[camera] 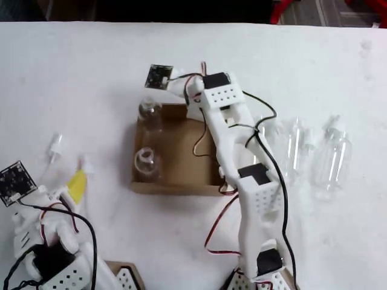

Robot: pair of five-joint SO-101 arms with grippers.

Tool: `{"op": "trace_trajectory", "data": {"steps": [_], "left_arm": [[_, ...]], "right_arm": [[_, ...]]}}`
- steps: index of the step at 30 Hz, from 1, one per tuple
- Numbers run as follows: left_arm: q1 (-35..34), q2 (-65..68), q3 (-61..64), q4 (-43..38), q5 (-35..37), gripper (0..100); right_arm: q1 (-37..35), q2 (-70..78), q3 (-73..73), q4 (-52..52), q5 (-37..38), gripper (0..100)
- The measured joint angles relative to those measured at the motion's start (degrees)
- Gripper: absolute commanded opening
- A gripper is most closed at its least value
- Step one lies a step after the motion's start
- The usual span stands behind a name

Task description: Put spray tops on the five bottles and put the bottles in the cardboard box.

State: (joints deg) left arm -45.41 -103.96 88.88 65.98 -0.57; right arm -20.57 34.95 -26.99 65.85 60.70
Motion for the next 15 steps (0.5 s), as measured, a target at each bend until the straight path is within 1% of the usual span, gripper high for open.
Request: {"op": "trace_trajectory", "data": {"steps": [3,5,10,12,15], "left_arm": [[0.0,0.0,0.0,0.0,0.0,42],[0.0,0.0,0.0,0.0,0.0,42],[0.0,0.0,0.0,0.0,0.0,42],[0.0,0.0,0.0,0.0,0.0,42],[0.0,0.0,0.0,0.0,0.1,42]], "right_arm": [[0.0,0.0,0.0,0.0,0.0,24.3],[0.0,0.0,0.0,0.0,-0.1,26.8],[0.0,0.0,-0.6,1.1,-0.1,26.8],[0.0,-0.4,-2.7,4.0,-0.1,26.8],[0.1,-4.0,-8.0,10.8,0.0,26.8]]}}
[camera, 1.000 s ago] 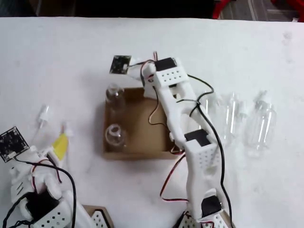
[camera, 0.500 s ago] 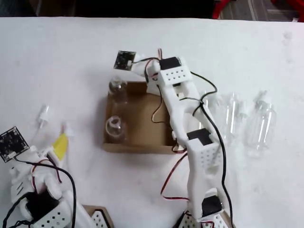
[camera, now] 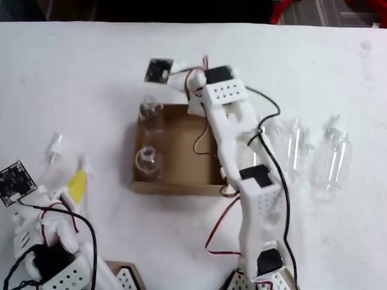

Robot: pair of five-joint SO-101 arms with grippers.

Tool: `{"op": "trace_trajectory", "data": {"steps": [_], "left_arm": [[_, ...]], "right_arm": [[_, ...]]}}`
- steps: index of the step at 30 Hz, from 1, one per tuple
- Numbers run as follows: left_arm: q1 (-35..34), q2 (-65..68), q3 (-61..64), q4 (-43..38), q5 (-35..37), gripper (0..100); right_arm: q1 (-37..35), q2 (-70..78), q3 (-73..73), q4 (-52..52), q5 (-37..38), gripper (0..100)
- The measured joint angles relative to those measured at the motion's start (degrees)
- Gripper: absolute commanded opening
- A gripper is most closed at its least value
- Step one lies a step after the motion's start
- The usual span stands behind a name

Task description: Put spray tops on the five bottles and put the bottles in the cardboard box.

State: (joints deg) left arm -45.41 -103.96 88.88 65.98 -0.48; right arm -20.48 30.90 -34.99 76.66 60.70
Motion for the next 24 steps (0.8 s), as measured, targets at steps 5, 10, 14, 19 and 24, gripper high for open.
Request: {"op": "trace_trajectory", "data": {"steps": [5,10,14,19,24], "left_arm": [[0.0,0.0,0.0,0.0,0.3,42],[0.0,0.0,0.0,0.0,0.4,42],[0.0,0.0,0.0,0.0,0.4,42],[0.0,0.0,0.0,0.0,0.4,42],[0.0,0.0,0.9,-0.2,0.4,42]], "right_arm": [[0.9,-9.0,-8.8,12.9,0.0,26.5],[4.3,-18.5,-13.5,20.4,-2.6,21.1],[9.6,-29.5,-14.2,20.7,-12.0,12.4],[17.7,-44.7,-14.2,20.7,-23.8,1.5],[30.9,-60.7,-8.1,20.7,-32.8,3.9]]}}
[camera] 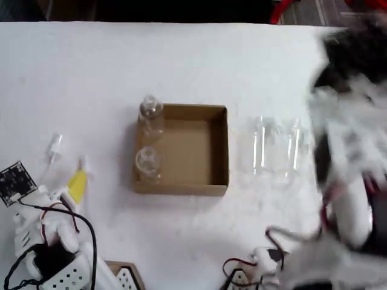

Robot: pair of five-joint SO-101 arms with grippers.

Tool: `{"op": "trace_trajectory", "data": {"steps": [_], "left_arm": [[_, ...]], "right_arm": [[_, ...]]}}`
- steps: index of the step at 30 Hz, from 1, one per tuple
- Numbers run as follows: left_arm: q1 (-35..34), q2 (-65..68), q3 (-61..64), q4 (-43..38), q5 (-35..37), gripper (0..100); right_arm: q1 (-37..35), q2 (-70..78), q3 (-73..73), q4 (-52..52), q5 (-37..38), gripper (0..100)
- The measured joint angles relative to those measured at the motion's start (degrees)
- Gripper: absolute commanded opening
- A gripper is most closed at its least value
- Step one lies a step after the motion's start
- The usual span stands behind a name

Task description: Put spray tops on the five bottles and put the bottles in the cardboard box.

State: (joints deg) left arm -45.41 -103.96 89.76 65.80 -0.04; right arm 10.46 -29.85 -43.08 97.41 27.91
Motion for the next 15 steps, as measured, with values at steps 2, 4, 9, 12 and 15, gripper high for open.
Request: {"op": "trace_trajectory", "data": {"steps": [2,4,9,12,15], "left_arm": [[0.0,0.0,0.8,-1.3,0.0,42],[0.0,-0.1,1.6,-2.8,0.0,42],[0.0,0.0,1.8,-4.6,0.0,42],[0.0,0.0,1.8,-4.8,0.0,42],[0.0,0.0,1.8,-4.8,0.0,41]], "right_arm": [[5.5,-6.1,6.4,0.0,-0.7,4.1],[10.7,-12.6,14.3,0.0,-0.9,4.2],[17.0,-30.0,37.0,-0.1,-0.9,4.2],[17.5,-42.0,49.9,-2.5,-0.9,4.2],[17.4,-56.0,62.7,-6.6,-0.9,4.2]]}}
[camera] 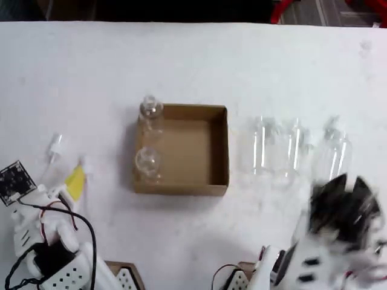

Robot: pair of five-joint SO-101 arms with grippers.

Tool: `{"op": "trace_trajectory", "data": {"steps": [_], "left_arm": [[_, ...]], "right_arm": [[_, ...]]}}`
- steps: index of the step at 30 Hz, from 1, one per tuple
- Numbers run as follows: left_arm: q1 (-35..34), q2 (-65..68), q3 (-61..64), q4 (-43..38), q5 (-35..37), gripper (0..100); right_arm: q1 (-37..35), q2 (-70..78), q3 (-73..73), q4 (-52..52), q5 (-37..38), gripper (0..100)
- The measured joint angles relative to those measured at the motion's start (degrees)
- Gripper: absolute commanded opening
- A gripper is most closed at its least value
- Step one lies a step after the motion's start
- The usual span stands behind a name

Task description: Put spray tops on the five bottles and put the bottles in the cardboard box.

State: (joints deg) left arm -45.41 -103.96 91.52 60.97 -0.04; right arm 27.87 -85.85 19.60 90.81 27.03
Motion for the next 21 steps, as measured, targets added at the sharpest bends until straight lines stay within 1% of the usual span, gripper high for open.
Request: {"op": "trace_trajectory", "data": {"steps": [2,4,8,11,13,16,21], "left_arm": [[0.0,0.0,0.0,0.0,0.0,41],[0.0,0.0,0.0,0.0,0.0,41],[0.0,0.0,0.4,0.0,0.0,41],[0.0,0.0,0.4,0.0,0.0,41],[0.3,0.0,0.4,0.0,0.0,41],[0.7,0.0,0.4,0.0,0.0,41],[0.8,0.0,0.4,0.0,0.0,41]], "right_arm": [[0.0,-10.3,8.2,-2.5,0.0,4.2],[-0.1,-16.4,13.2,-2.8,-0.4,4.2],[0.0,-13.2,18.5,-2.2,-0.4,4.2],[-0.2,-12.9,26.0,-2.6,-0.4,4.1],[-0.5,-13.9,32.3,-4.7,-0.5,4.0],[-3.2,-16.8,43.1,-8.7,-0.5,3.9],[-8.5,-17.0,59.0,-17.7,-0.5,3.9]]}}
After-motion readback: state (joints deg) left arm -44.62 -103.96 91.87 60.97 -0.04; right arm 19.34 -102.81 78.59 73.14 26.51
